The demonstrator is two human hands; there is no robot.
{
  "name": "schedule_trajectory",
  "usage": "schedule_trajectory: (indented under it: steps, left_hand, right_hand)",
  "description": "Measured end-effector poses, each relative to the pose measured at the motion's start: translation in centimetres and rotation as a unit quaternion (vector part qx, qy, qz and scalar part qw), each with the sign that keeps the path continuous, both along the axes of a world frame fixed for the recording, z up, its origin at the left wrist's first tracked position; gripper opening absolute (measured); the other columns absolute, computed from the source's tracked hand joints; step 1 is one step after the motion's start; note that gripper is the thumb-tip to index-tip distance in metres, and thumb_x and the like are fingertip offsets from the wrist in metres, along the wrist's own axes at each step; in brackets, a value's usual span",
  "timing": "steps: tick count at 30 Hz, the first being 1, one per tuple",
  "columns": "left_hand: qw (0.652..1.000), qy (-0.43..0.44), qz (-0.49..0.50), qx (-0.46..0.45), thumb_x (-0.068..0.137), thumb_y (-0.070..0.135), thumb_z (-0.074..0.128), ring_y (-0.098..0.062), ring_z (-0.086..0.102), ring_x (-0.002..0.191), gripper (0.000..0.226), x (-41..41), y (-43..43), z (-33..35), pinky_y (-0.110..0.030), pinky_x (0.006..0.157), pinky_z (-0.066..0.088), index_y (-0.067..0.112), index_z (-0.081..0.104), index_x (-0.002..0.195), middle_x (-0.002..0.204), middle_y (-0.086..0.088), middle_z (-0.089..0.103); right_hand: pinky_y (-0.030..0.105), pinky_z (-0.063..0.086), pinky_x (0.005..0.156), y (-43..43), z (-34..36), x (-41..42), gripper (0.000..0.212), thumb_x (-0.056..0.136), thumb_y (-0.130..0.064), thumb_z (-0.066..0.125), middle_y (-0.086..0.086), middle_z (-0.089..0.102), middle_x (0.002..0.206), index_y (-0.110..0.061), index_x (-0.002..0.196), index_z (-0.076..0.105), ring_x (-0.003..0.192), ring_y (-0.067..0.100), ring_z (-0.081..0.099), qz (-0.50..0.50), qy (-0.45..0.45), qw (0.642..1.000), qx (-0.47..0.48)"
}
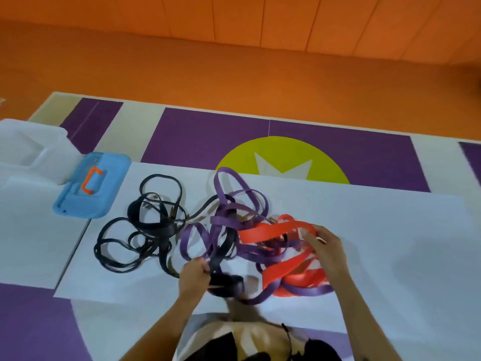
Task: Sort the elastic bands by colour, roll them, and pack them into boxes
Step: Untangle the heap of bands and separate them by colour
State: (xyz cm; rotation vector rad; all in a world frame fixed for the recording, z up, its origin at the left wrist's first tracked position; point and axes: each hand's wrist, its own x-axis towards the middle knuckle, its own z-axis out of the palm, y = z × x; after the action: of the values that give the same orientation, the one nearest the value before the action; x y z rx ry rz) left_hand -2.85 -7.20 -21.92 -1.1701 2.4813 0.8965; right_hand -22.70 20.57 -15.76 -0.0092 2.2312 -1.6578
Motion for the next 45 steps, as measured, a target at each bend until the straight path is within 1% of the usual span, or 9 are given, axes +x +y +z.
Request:
schedule_trajectory:
  steps: [4, 10, 16, 22, 26, 33, 38, 43, 45]
  left_hand:
    - [0.980, 0.142, 0.139, 0.017, 0.090, -0.008, 0.064, -0.034, 0.074, 0.077, 0.017, -2.2, -3.9, 2.6, -0.048, 0.075, 0.064, 0.004, 0.076, 0.087, 0.091, -0.013, 0.076]
    - [0.976, 0.177, 0.124, 0.023, 0.094, 0.005, 0.065, -0.024, 0.068, 0.090, 0.015, -5.6, -4.3, 5.3, -0.035, 0.084, 0.052, 0.016, 0.073, 0.089, 0.108, -0.008, 0.070]
    - [0.901, 0.003, 0.138, 0.411, 0.097, 0.068, 0.061, -0.031, 0.057, 0.132, 0.053, -9.0, 2.8, 6.1, -0.051, 0.100, 0.053, 0.034, 0.057, 0.138, 0.135, 0.003, 0.056]
    - [0.885, 0.034, 0.223, 0.408, 0.093, 0.010, 0.080, -0.031, 0.071, 0.089, 0.033, -8.0, 5.1, 3.3, -0.040, 0.069, 0.060, 0.009, 0.069, 0.124, 0.115, -0.022, 0.075]
    - [0.846, 0.058, 0.305, 0.433, 0.094, -0.003, 0.069, -0.028, 0.065, 0.098, 0.019, -7.0, 2.6, 3.1, -0.042, 0.081, 0.059, 0.014, 0.075, 0.102, 0.109, -0.014, 0.071]
    - [0.899, 0.067, 0.216, 0.375, 0.099, -0.001, 0.062, -0.028, 0.063, 0.098, 0.013, -6.3, 1.6, 3.8, -0.039, 0.076, 0.056, 0.011, 0.066, 0.100, 0.113, -0.013, 0.066]
    - [0.910, 0.098, 0.120, 0.385, 0.088, -0.014, 0.067, -0.007, 0.073, 0.089, 0.067, -5.3, 1.3, 3.3, -0.021, 0.064, 0.055, 0.026, 0.053, 0.139, 0.112, -0.002, 0.068]
    - [0.944, 0.041, -0.074, 0.319, 0.073, 0.001, 0.078, -0.020, 0.052, 0.142, 0.101, -5.5, 2.3, 2.4, -0.030, 0.102, 0.056, 0.037, 0.036, 0.158, 0.154, 0.003, 0.047]
    - [0.956, 0.000, -0.109, 0.272, 0.067, 0.025, 0.082, -0.023, 0.038, 0.152, 0.107, -5.9, 3.3, 2.5, -0.038, 0.116, 0.046, 0.031, 0.034, 0.162, 0.162, -0.001, 0.037]
  right_hand:
    - [0.037, 0.061, 0.076, 1.8, -0.4, 0.2, 0.014, 0.094, -0.024, 0.080, 0.002, 0.082, 0.096, -0.035, 0.101, 0.078, 0.089, 0.023, 0.080, -0.062, -0.015, 0.998, -0.004]
    - [0.024, 0.060, 0.073, 0.4, 0.0, 1.5, 0.023, 0.087, -0.012, 0.086, 0.001, 0.081, 0.098, -0.027, 0.102, 0.077, 0.090, 0.018, 0.077, 0.039, -0.045, 0.997, -0.045]
    - [0.014, 0.052, 0.096, -2.5, 0.4, 4.0, 0.048, 0.086, -0.012, 0.088, -0.016, 0.077, 0.124, -0.034, 0.127, 0.075, 0.120, 0.002, 0.069, 0.337, -0.141, 0.931, -0.005]
    - [0.023, 0.055, 0.101, -2.6, -0.2, 4.5, 0.050, 0.083, -0.028, 0.090, -0.009, 0.075, 0.129, -0.037, 0.129, 0.072, 0.123, 0.011, 0.069, 0.376, -0.179, 0.909, -0.017]
    - [0.025, 0.053, 0.098, -1.3, -2.3, 3.2, 0.047, 0.078, -0.025, 0.094, -0.013, 0.070, 0.127, -0.044, 0.116, 0.073, 0.126, 0.019, 0.064, 0.248, -0.108, 0.961, 0.063]
    - [0.038, 0.031, 0.121, -3.4, -4.7, 2.6, 0.054, 0.073, -0.008, 0.092, 0.001, 0.031, 0.146, -0.033, 0.116, 0.072, 0.150, 0.028, 0.030, 0.212, -0.089, 0.960, 0.160]
    - [0.036, 0.035, 0.118, -4.3, -4.6, 3.2, 0.052, 0.071, 0.001, 0.086, 0.007, 0.021, 0.164, -0.024, 0.116, 0.077, 0.152, 0.026, 0.029, 0.192, 0.021, 0.965, 0.180]
    - [0.026, 0.040, 0.113, -3.2, -3.6, 2.5, 0.064, 0.073, 0.014, 0.080, -0.006, 0.018, 0.170, -0.031, 0.119, 0.074, 0.159, 0.013, 0.021, 0.339, -0.036, 0.937, 0.072]
    - [0.035, 0.046, 0.116, -2.7, -3.3, 2.8, 0.069, 0.077, 0.020, 0.069, -0.009, 0.018, 0.173, -0.028, 0.126, 0.074, 0.159, 0.009, 0.023, 0.356, -0.070, 0.932, 0.020]
